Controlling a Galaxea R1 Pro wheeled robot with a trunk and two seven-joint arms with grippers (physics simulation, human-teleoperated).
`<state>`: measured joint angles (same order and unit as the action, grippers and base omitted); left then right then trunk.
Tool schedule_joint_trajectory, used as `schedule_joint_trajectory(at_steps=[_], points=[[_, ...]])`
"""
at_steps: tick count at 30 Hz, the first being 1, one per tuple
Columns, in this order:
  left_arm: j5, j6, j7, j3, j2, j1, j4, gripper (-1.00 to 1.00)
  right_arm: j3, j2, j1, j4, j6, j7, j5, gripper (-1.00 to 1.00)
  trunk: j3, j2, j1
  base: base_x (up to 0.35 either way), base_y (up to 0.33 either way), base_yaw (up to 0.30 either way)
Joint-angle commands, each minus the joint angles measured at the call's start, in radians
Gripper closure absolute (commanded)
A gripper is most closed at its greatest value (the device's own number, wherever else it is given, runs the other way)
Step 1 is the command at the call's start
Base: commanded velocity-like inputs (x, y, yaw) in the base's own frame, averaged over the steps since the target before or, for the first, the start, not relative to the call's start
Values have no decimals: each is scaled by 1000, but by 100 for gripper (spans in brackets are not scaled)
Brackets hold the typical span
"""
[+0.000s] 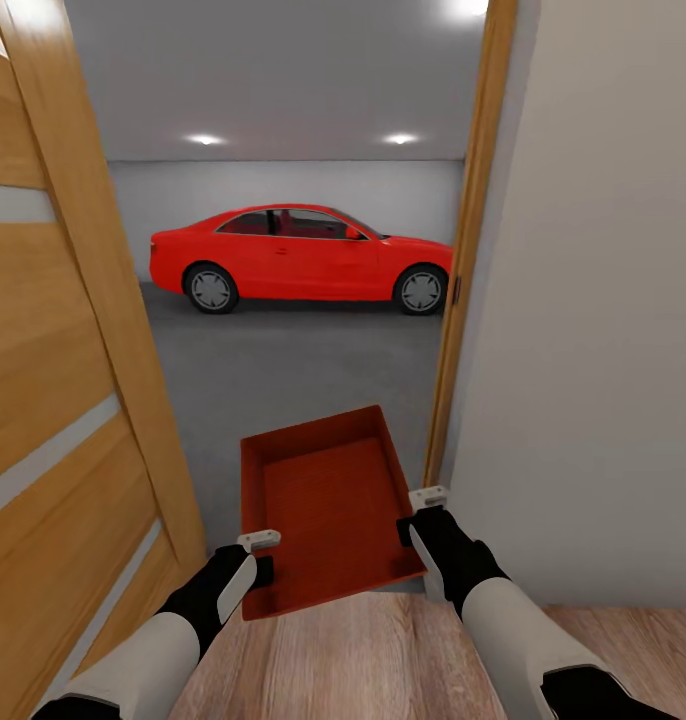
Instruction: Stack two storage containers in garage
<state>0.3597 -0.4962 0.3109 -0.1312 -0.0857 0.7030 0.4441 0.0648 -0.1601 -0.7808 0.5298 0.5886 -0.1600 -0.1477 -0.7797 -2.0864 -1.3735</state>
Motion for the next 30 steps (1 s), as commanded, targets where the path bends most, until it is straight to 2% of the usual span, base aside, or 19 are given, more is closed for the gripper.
schedule_joint_trajectory(at_steps=[1,8,20,30], points=[[-5,-4,0,15,0,0,-2,100,-5,-1,-1,2,-29,39,77,100,0,0,0,1,5,-3],[-5,-5,0,15,0,0,-3,100,-5,-1,0,2,-29,38,77,100,0,0,0,0,59,-1],[-5,-4,0,15,0,0,-1,100,-5,-1,0,2,-29,37,77,100,0,0,0,0,262,0],[-5,-4,0,15,0,0,-1,100,-5,-1,-1,2,-29,37,77,100,0,0,0,21,32,0]])
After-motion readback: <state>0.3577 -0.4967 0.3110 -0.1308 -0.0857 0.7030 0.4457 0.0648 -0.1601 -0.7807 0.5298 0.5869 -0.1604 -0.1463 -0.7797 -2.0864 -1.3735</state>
